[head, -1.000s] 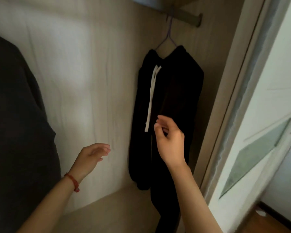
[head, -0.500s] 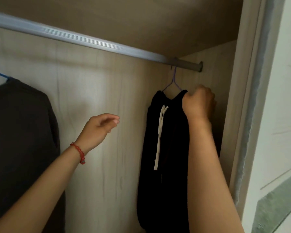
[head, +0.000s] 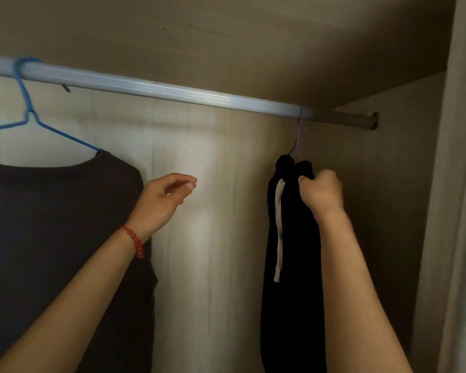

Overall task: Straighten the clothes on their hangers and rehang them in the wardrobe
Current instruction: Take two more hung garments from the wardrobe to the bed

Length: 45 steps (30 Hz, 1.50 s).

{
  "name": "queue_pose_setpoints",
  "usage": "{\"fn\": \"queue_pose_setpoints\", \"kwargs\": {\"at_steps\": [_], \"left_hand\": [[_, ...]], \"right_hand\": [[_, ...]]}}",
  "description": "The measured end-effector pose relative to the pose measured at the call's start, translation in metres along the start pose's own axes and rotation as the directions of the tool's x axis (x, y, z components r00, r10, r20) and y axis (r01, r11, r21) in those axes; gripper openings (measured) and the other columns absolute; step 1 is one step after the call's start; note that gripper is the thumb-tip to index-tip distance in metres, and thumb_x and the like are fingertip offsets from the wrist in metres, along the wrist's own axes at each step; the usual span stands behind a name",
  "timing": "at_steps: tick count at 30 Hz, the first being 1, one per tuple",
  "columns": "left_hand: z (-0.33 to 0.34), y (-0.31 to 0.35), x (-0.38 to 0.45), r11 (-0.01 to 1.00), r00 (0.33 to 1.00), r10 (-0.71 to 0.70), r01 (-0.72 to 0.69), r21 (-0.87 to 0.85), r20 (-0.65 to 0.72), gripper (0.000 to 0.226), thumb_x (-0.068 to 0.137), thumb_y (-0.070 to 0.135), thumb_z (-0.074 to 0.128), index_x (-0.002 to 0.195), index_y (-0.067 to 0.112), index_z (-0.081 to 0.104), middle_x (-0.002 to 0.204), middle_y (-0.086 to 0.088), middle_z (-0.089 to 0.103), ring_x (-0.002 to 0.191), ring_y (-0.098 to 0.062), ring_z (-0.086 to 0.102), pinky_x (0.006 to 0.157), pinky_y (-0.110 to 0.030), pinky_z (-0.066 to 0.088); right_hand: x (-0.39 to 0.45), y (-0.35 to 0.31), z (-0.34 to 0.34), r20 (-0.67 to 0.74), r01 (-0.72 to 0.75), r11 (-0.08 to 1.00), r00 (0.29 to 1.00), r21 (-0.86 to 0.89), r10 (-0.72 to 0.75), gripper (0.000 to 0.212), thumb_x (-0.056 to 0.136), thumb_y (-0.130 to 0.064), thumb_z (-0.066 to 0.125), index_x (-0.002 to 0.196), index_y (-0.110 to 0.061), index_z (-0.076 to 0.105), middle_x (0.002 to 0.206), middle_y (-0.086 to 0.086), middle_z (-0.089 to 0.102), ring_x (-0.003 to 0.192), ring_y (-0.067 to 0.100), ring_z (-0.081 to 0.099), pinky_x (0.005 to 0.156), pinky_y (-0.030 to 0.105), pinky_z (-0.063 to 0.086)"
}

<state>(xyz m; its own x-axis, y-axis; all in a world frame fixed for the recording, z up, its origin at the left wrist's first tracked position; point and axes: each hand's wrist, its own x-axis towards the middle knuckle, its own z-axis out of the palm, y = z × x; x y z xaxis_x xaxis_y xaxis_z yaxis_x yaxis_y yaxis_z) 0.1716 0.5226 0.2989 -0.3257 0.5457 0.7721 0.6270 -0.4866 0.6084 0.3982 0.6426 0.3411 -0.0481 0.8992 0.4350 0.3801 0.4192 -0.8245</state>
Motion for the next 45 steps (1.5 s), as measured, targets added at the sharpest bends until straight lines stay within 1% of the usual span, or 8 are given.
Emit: {"fn": "queue_pose_setpoints", "kwargs": {"at_steps": [4, 8, 11, 15, 21, 26, 36, 45], "left_hand": [[-0.022, 0.009, 0.002, 0.997, 0.999, 0.007, -0.003, 0.074, -0.054, 0.016, 0.09, 0.011, 0.053, 0.097, 0.022, 0.063, 0.094, 0.012, 0.062, 0.092, -0.005, 0.058, 0.076, -0.016, 0.049], [-0.055, 0.015, 0.001, 0.981, 0.991, 0.034, -0.009, 0.192, -0.127, 0.018, 0.089, 0.011, 0.055, 0.104, 0.016, 0.064, 0.093, 0.009, 0.062, 0.089, -0.001, 0.058, 0.084, -0.019, 0.046], [-0.085, 0.023, 0.002, 0.96, 0.978, 0.075, -0.018, 0.279, -0.195, 0.016, 0.088, 0.011, 0.056, 0.098, 0.018, 0.065, 0.089, 0.011, 0.063, 0.08, 0.007, 0.059, 0.081, -0.011, 0.045], [-0.124, 0.038, 0.004, 0.885, 0.945, 0.143, 0.01, 0.465, -0.293, 0.014, 0.088, 0.014, 0.056, 0.098, 0.017, 0.066, 0.098, 0.0, 0.065, 0.09, -0.008, 0.057, 0.08, -0.016, 0.043], [-0.178, 0.043, 0.0, 0.49, 0.892, 0.377, 0.038, 0.871, -0.251, 0.027, 0.087, 0.017, 0.052, 0.108, 0.006, 0.064, 0.113, -0.017, 0.062, 0.108, -0.033, 0.055, 0.093, -0.035, 0.037], [-0.209, 0.038, 0.0, 0.236, 0.922, 0.211, 0.273, 0.933, -0.323, 0.033, 0.089, 0.015, 0.051, 0.12, 0.005, 0.057, 0.121, -0.021, 0.057, 0.112, -0.041, 0.05, 0.094, -0.045, 0.036], [-0.211, 0.038, 0.019, 0.321, 0.918, 0.073, 0.348, 0.881, -0.389, 0.023, 0.087, 0.0, 0.049, 0.102, -0.002, 0.066, 0.104, -0.029, 0.064, 0.098, -0.047, 0.057, 0.087, -0.049, 0.048], [-0.184, 0.041, 0.029, 0.291, 0.908, 0.255, 0.254, 0.922, -0.331, 0.027, 0.081, -0.008, 0.048, 0.103, -0.004, 0.064, 0.099, -0.03, 0.064, 0.091, -0.05, 0.057, 0.074, -0.049, 0.046]], "right_hand": [[-0.016, -0.011, 0.025, 0.051, 0.049, 0.998, 0.997, 0.044, -0.051, 0.028, 0.095, -0.023, 0.048, 0.109, -0.002, 0.059, 0.103, 0.017, 0.063, 0.094, 0.033, 0.063, 0.076, 0.039, 0.052], [-0.029, -0.02, 0.049, 0.067, 0.122, 0.988, 0.99, 0.092, -0.128, 0.03, 0.095, -0.024, 0.047, 0.107, 0.0, 0.059, 0.09, 0.014, 0.059, 0.081, 0.031, 0.06, 0.056, 0.03, 0.041], [-0.037, -0.029, 0.063, 0.078, 0.161, 0.978, 0.982, 0.135, -0.173, 0.033, 0.095, -0.024, 0.048, 0.106, 0.004, 0.059, 0.09, 0.017, 0.058, 0.089, 0.037, 0.061, 0.064, 0.032, 0.04], [-0.048, -0.041, 0.078, 0.074, 0.204, 0.961, 0.972, 0.188, -0.221, 0.022, 0.094, -0.022, 0.049, 0.093, -0.002, 0.058, 0.09, 0.019, 0.056, 0.081, 0.032, 0.055, 0.063, 0.028, 0.035], [-0.058, -0.051, 0.088, 0.067, 0.196, 0.953, 0.974, 0.23, -0.217, 0.031, 0.094, -0.021, 0.049, 0.109, 0.006, 0.056, 0.092, 0.019, 0.053, 0.094, 0.038, 0.057, 0.066, 0.026, 0.031], [-0.058, -0.05, 0.091, 0.081, 0.197, 0.948, 0.971, 0.252, -0.223, 0.015, 0.093, -0.019, 0.049, 0.086, -0.005, 0.047, 0.067, 0.006, 0.043, 0.073, 0.027, 0.045, 0.047, 0.026, 0.024], [-0.059, -0.046, 0.082, 0.038, 0.233, 0.937, 0.967, 0.261, -0.251, 0.017, 0.091, -0.018, 0.052, 0.079, -0.006, 0.049, 0.068, 0.006, 0.046, 0.072, 0.027, 0.047, 0.053, 0.027, 0.028], [-0.062, -0.05, 0.069, -0.008, 0.291, 0.901, 0.952, 0.322, -0.305, 0.02, 0.09, -0.024, 0.055, 0.094, -0.005, 0.059, 0.085, 0.01, 0.061, 0.081, 0.029, 0.059, 0.063, 0.028, 0.04]]}}
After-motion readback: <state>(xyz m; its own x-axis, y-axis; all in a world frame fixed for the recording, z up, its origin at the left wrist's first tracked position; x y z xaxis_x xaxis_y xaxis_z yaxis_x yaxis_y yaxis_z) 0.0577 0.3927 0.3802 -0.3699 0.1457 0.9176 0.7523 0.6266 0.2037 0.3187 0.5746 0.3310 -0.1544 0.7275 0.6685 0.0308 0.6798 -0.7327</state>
